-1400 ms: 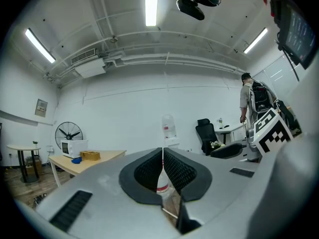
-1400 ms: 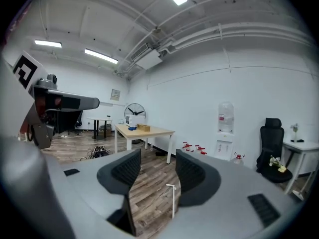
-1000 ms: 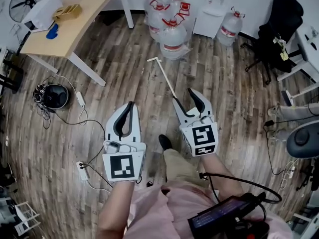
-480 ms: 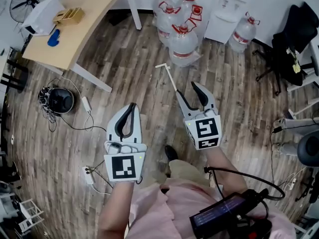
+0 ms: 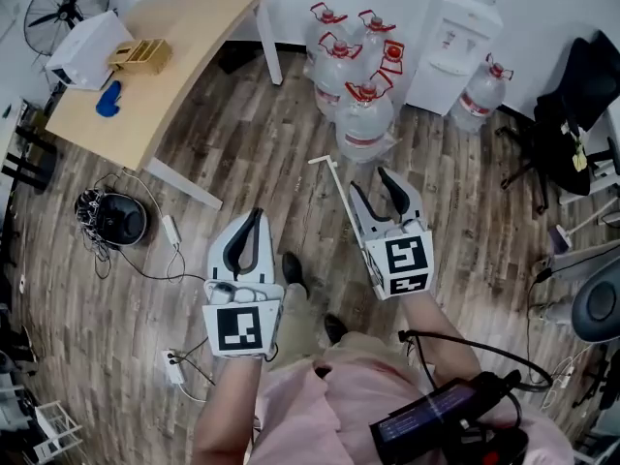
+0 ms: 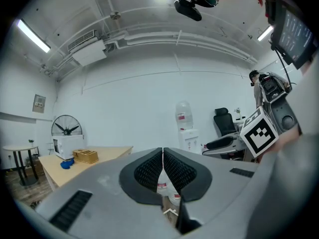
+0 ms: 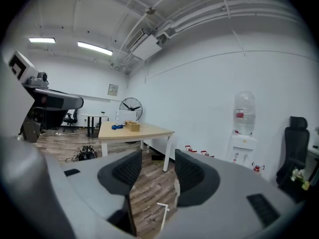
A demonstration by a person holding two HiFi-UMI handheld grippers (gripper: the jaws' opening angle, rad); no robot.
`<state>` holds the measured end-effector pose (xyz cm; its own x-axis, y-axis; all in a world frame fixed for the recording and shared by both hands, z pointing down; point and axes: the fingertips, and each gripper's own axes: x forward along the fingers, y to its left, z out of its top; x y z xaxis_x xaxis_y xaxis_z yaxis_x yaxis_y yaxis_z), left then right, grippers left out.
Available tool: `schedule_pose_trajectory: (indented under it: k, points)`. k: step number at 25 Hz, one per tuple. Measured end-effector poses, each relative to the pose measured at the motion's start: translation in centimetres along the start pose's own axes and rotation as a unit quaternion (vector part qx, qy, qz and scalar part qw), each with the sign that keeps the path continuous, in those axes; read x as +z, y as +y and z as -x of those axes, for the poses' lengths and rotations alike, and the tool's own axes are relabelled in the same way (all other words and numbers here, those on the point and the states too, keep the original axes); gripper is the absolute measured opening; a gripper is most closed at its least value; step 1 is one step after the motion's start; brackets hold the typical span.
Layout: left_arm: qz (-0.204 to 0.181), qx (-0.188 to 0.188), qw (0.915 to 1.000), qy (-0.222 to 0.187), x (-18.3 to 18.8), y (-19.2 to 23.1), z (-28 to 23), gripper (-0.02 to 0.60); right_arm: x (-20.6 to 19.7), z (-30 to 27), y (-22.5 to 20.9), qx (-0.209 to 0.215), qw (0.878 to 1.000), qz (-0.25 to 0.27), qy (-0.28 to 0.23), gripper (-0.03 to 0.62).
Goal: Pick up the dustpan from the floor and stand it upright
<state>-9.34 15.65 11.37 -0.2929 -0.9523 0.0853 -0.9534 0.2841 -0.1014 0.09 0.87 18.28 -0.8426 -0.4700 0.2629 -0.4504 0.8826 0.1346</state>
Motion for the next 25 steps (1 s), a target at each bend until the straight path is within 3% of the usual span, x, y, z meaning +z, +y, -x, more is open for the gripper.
schedule_pose_trajectory:
  k: [8,15,25]
  points:
    - [0.017,-0.033,0.9992,0.011,-2.4,6.1,-11.6,0.015,-0.8,-10.0,-3.5,-0.035,0.999,-0.01,0.032,0.209]
    - [0.016,-0.067,0.9975,0.015,-2.4,11.6,-22.5,0.015,1.5,-19.9,-6.7,-0.061,0.997,-0.023,0.035,0.207]
    - [0.016,-0.087,0.996,0.016,-2.6,12.4,-30.1,0.015,1.4,-26.0,-9.7,-0.056,0.997,-0.025,0.044,0.204]
